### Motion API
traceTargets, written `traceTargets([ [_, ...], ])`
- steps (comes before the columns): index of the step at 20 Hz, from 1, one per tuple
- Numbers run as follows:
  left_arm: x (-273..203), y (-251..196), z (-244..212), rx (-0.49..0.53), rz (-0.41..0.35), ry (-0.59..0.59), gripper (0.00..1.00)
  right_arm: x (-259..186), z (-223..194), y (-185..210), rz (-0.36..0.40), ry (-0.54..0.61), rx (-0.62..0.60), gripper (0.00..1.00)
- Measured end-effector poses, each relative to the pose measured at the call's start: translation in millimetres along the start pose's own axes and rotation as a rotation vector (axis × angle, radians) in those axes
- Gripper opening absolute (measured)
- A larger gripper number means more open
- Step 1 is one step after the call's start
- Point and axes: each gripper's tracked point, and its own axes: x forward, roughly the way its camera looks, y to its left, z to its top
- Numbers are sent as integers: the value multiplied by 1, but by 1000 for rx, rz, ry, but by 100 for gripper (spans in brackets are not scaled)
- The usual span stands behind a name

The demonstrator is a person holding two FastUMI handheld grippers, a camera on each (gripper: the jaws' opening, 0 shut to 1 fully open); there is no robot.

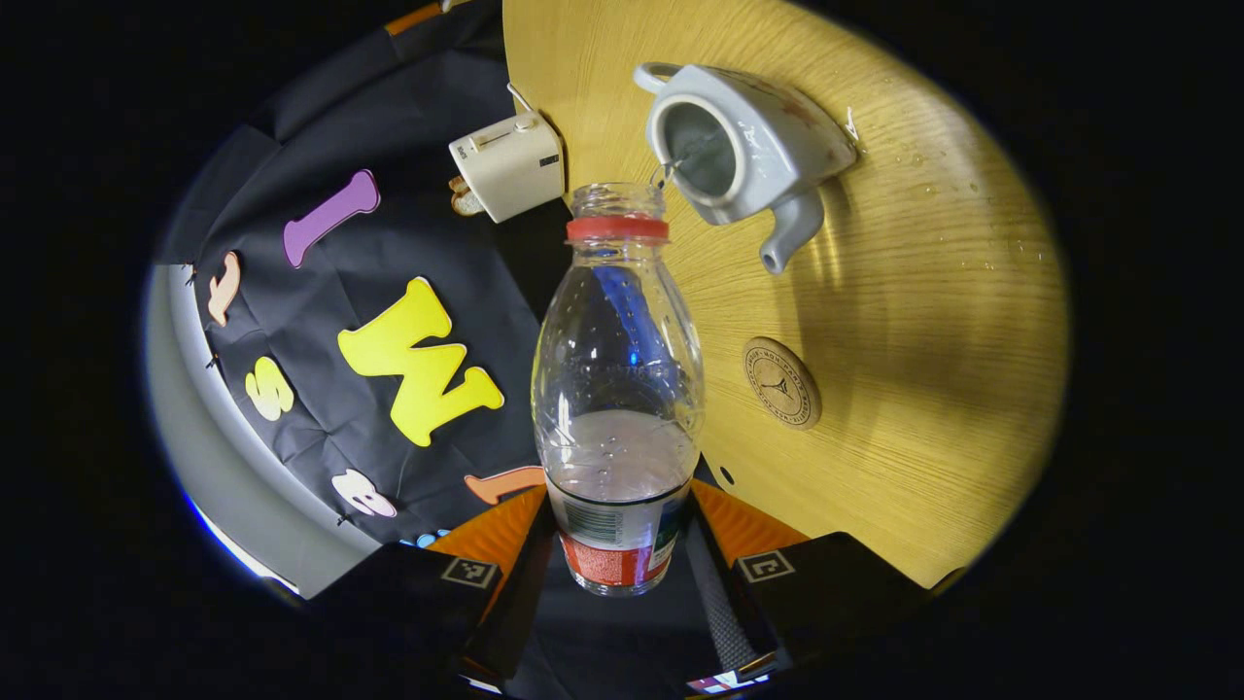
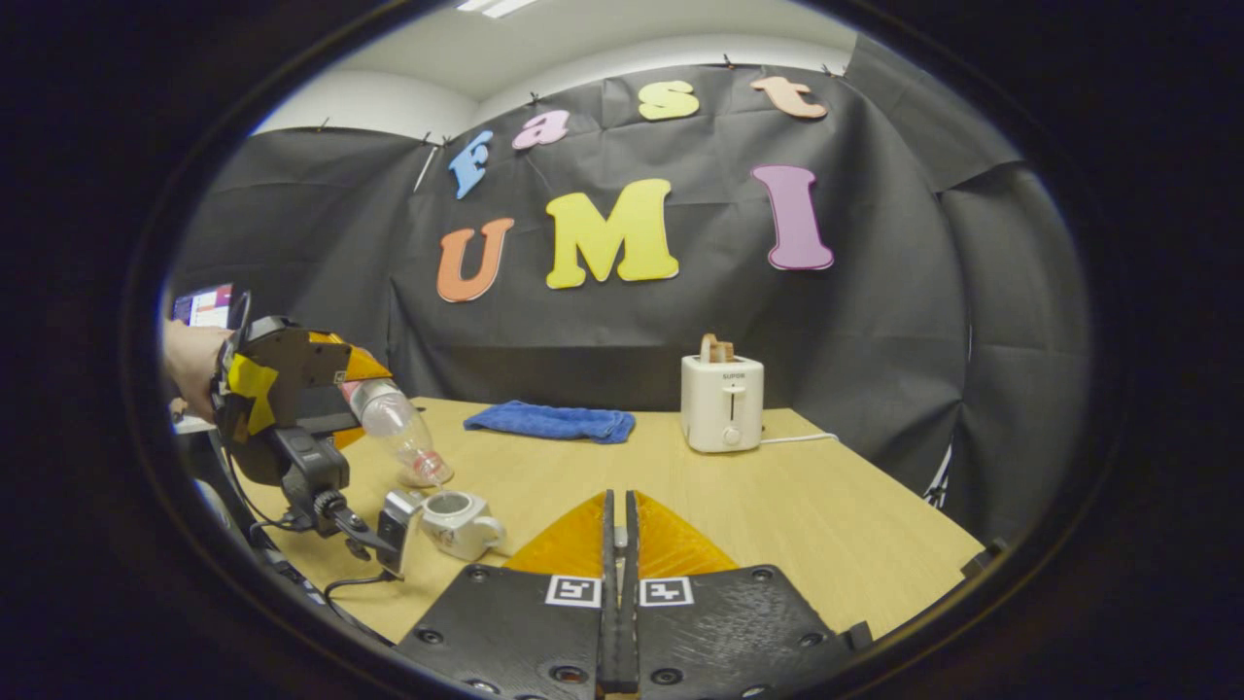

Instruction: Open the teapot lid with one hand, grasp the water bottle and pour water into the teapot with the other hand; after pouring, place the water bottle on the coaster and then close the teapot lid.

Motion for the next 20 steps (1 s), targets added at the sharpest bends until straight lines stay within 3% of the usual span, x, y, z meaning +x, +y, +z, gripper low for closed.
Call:
traceTargets([
  [20, -2, 9, -3, 84, 20, 28, 74, -5, 3, -5, 2, -11, 12, 0],
])
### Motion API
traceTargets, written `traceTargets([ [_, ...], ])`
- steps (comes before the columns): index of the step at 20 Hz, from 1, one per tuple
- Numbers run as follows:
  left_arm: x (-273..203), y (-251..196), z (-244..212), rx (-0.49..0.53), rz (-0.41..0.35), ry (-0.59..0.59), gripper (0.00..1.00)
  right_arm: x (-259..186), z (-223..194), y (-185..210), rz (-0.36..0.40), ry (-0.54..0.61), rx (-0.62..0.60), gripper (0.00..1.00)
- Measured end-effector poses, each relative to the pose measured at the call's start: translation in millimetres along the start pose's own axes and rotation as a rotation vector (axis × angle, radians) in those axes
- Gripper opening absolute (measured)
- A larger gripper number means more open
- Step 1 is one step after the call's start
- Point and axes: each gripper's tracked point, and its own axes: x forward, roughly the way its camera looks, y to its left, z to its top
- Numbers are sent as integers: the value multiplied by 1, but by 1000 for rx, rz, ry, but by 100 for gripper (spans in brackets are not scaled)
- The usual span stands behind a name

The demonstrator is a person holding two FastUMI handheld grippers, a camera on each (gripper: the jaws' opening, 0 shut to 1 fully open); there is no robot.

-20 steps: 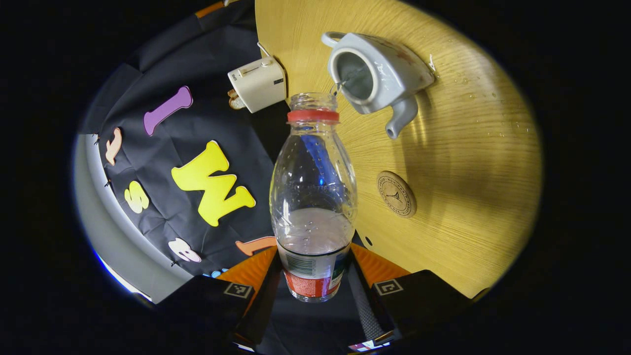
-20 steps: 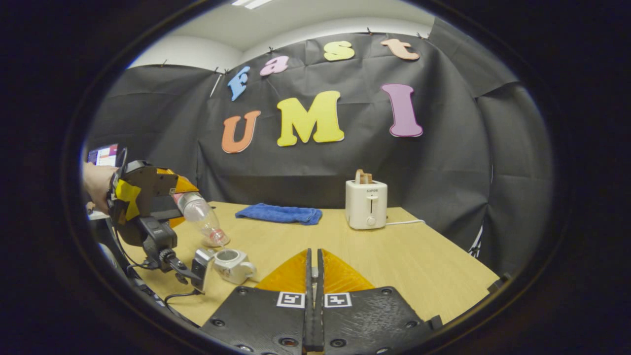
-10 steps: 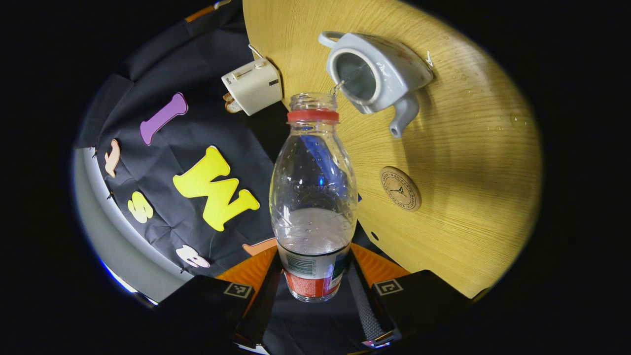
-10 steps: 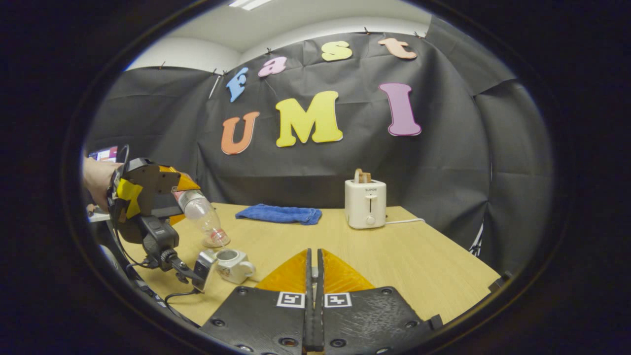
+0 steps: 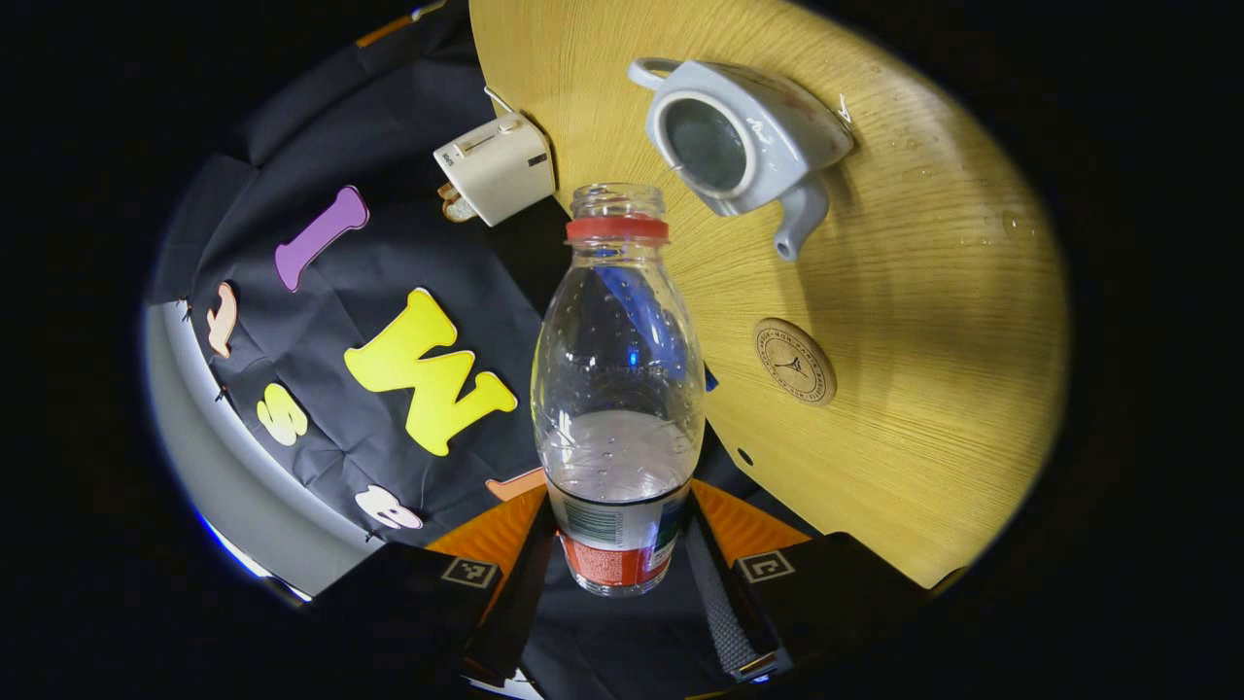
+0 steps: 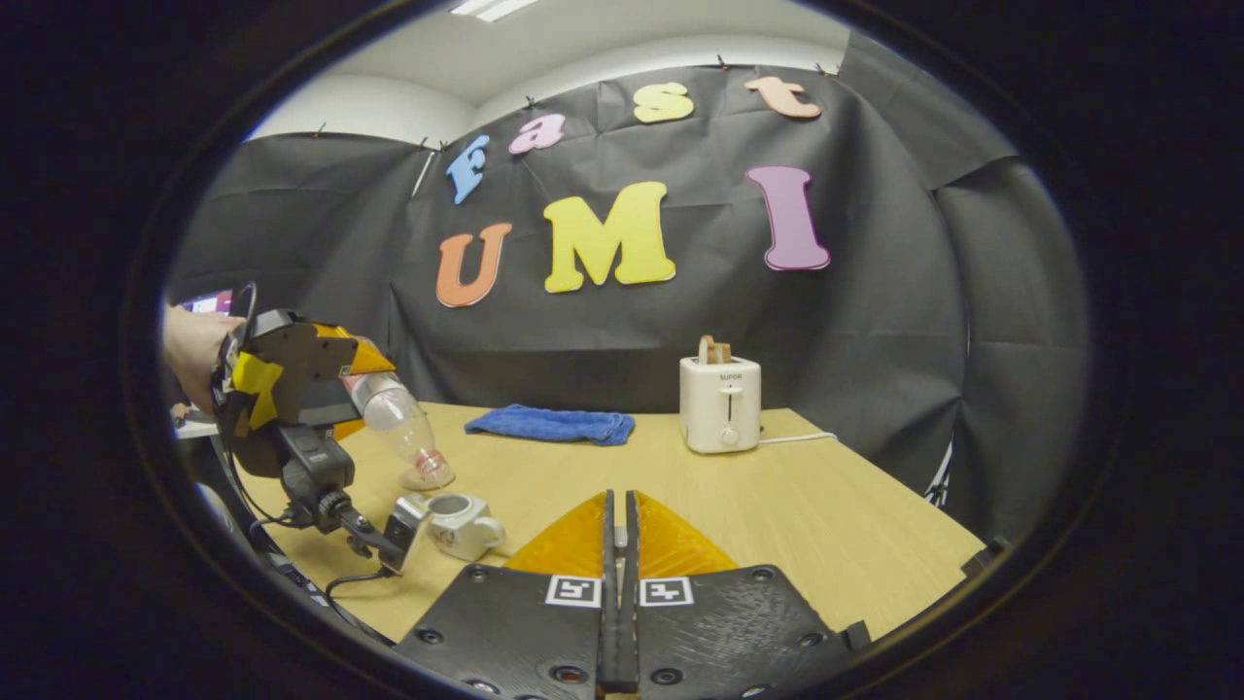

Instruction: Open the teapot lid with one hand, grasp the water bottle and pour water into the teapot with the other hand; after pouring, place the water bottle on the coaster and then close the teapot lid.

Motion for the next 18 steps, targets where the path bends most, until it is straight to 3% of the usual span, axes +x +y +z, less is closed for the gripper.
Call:
traceTargets([
  [11, -1, 3, 3, -14, 10, -20, 74, -1, 2, -1, -6, -2, -2, 0],
  [18, 1, -13, 0, -241, -56, -45, 74, -3, 9, -1, -15, -8, -4, 0],
])
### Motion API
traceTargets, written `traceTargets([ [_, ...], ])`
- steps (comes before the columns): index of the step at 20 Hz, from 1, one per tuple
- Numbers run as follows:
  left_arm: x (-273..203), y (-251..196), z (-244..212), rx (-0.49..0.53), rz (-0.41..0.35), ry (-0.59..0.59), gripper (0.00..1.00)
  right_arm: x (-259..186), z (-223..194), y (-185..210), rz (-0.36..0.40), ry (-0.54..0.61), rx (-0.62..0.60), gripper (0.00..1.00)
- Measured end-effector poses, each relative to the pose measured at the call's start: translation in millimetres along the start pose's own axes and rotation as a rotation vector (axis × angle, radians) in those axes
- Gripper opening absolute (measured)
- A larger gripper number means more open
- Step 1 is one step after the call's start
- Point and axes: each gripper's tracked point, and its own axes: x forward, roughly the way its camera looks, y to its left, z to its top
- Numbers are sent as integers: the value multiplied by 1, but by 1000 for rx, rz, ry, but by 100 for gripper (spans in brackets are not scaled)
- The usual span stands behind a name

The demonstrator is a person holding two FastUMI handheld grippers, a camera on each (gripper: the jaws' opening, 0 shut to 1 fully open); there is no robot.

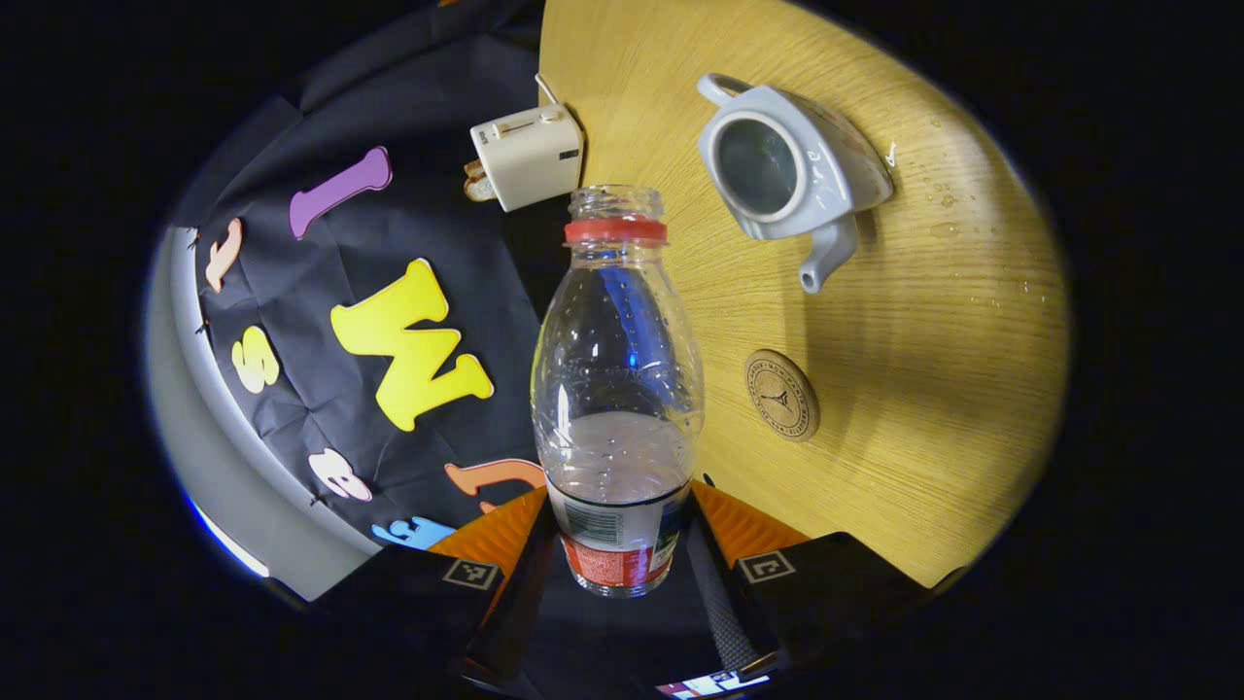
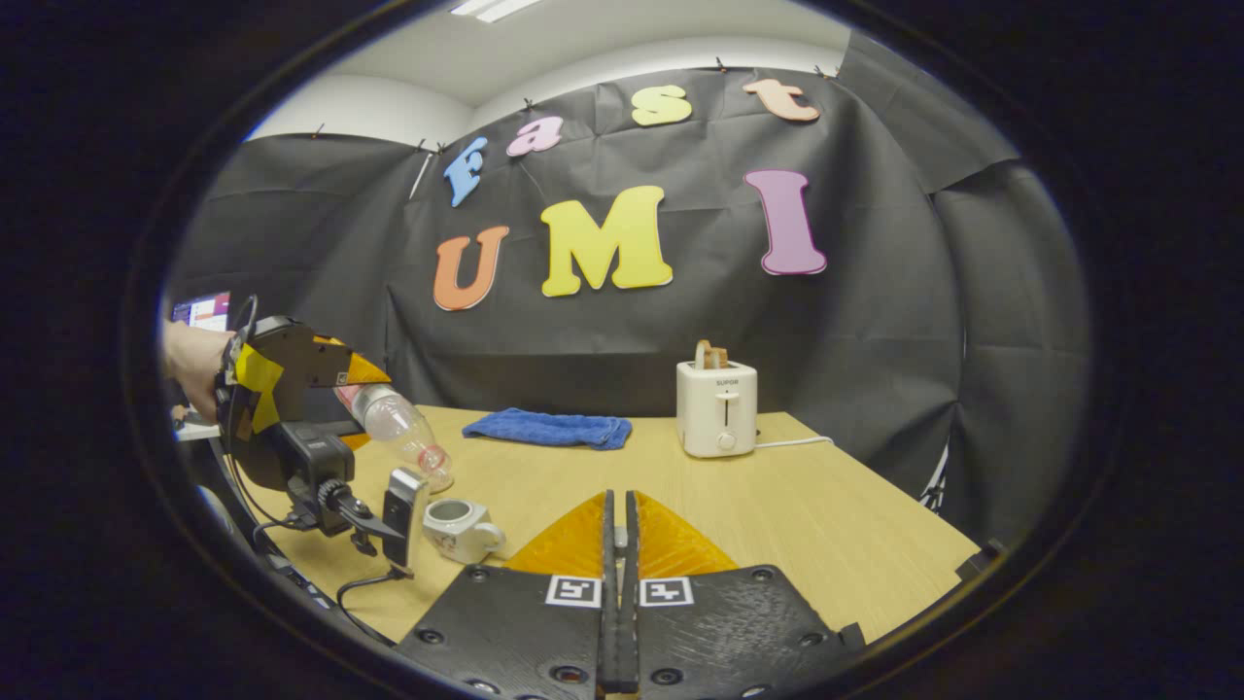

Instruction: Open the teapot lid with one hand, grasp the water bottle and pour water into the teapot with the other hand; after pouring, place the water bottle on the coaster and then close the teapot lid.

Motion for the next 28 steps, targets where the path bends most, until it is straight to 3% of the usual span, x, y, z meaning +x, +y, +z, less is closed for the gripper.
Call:
traceTargets([
  [2, 0, -4, -3, -109, -7, -21, 74, 1, 4, 1, 3, -4, 11, 0],
  [7, 3, -27, 7, -550, -101, -76, 74, 0, 11, 7, 4, -5, -5, 0],
  [12, -8, -25, 4, -912, -92, -117, 74, -6, 22, 3, -15, -30, -23, 0],
  [18, -19, -17, 0, -1532, -114, -159, 75, -3, 25, 9, -7, -28, -31, 0],
  [20, -13, -11, -1, -1688, -124, -188, 75, -2, 24, 12, -1, -28, -34, 0],
  [22, -3, -2, -6, -1773, -123, -210, 75, -2, 22, 13, 1, -23, -34, 0],
  [28, 35, -9, -9, -1879, -154, -217, 75, 0, 16, 5, -16, -11, -29, 0],
])
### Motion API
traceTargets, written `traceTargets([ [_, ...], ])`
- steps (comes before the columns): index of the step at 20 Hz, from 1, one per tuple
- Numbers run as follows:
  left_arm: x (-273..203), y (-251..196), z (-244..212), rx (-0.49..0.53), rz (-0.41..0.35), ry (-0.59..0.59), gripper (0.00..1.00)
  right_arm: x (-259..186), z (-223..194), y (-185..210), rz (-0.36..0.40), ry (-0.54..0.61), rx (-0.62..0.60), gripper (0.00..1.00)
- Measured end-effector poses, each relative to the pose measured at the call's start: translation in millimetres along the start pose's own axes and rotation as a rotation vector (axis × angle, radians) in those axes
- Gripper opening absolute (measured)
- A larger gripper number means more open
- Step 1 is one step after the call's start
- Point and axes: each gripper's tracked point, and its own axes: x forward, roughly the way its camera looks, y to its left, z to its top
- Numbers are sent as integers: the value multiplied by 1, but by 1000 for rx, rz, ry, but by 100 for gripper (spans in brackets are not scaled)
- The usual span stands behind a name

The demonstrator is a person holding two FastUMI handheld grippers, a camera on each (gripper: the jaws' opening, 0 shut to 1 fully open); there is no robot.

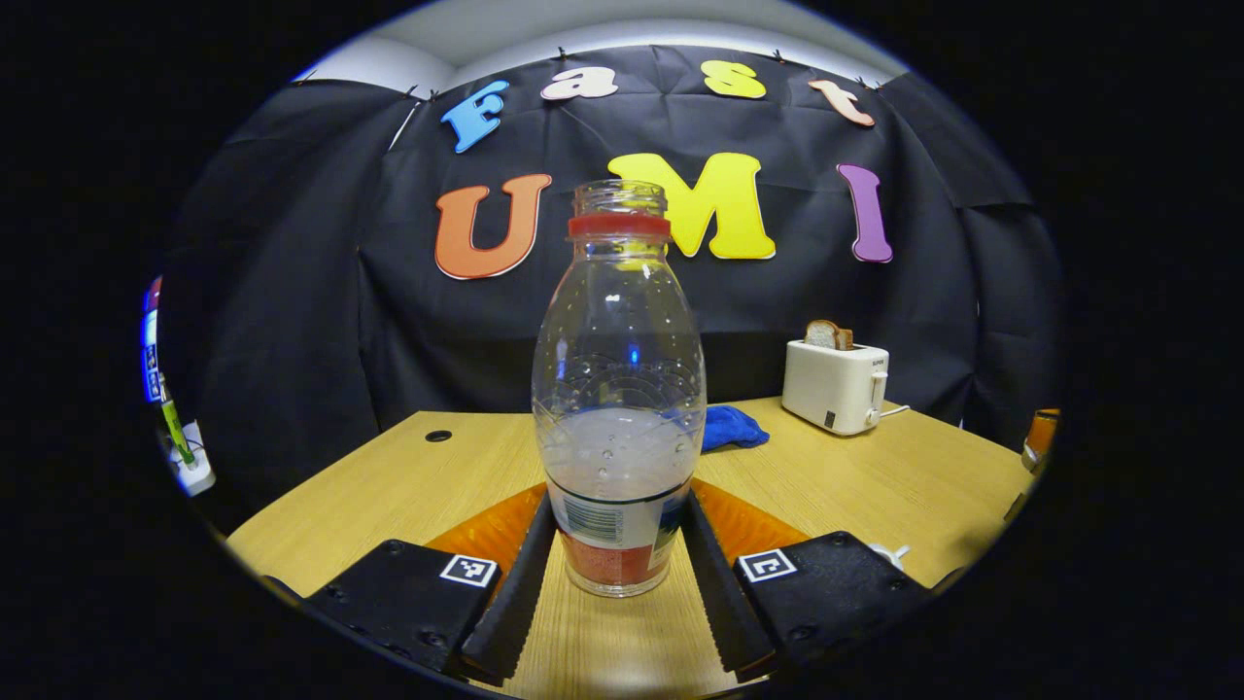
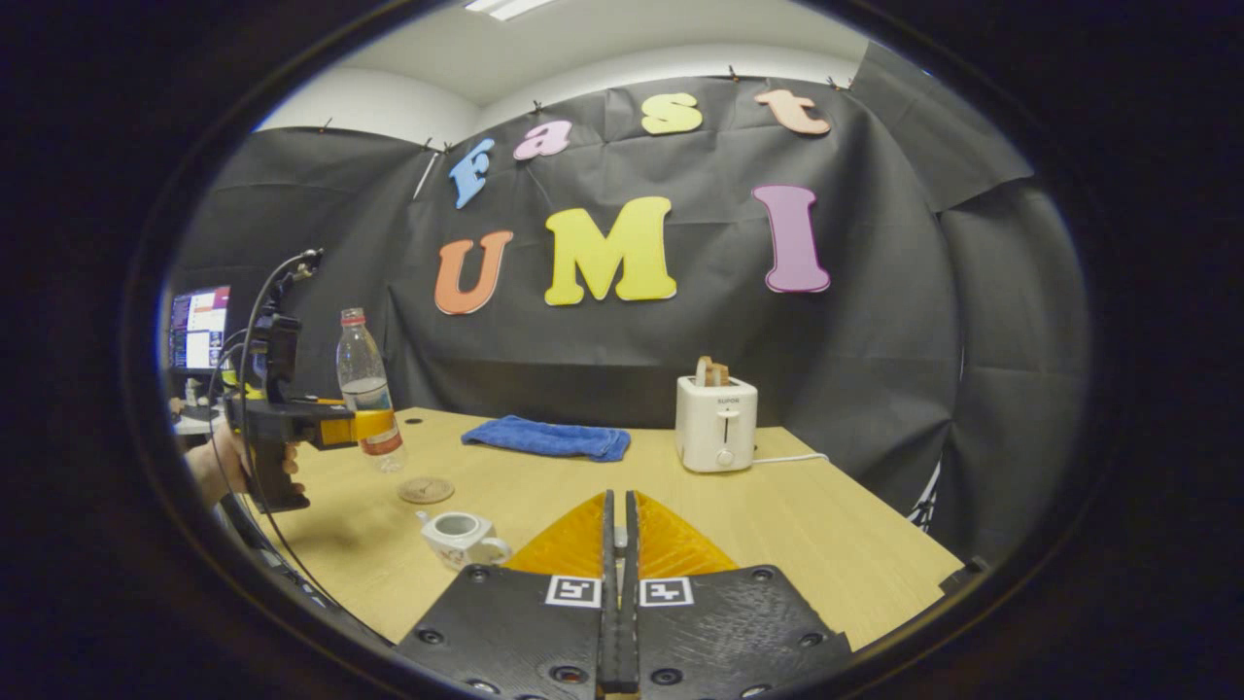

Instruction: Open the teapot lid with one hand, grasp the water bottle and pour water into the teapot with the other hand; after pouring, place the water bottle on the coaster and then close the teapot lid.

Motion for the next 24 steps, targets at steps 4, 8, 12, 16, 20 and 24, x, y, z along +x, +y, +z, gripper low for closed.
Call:
traceTargets([
  [4, 26, 8, -14, -4, -5, 32, 75, 2, -8, -6, -24, 7, -22, 0],
  [8, 46, 10, -28, 7, -13, 72, 76, 4, -15, -12, -37, 25, -23, 0],
  [12, 56, 5, -36, 28, -31, 103, 76, 7, -18, -13, -45, 32, -36, 0],
  [16, 60, 6, -43, 45, -24, 134, 78, 8, -19, -11, -40, 35, -38, 0],
  [20, 59, 8, -45, 44, -21, 140, 79, 10, -21, -8, -37, 38, -38, 0],
  [24, 57, 5, -44, 38, -36, 140, 81, 9, -19, -6, -37, 33, -41, 0],
])
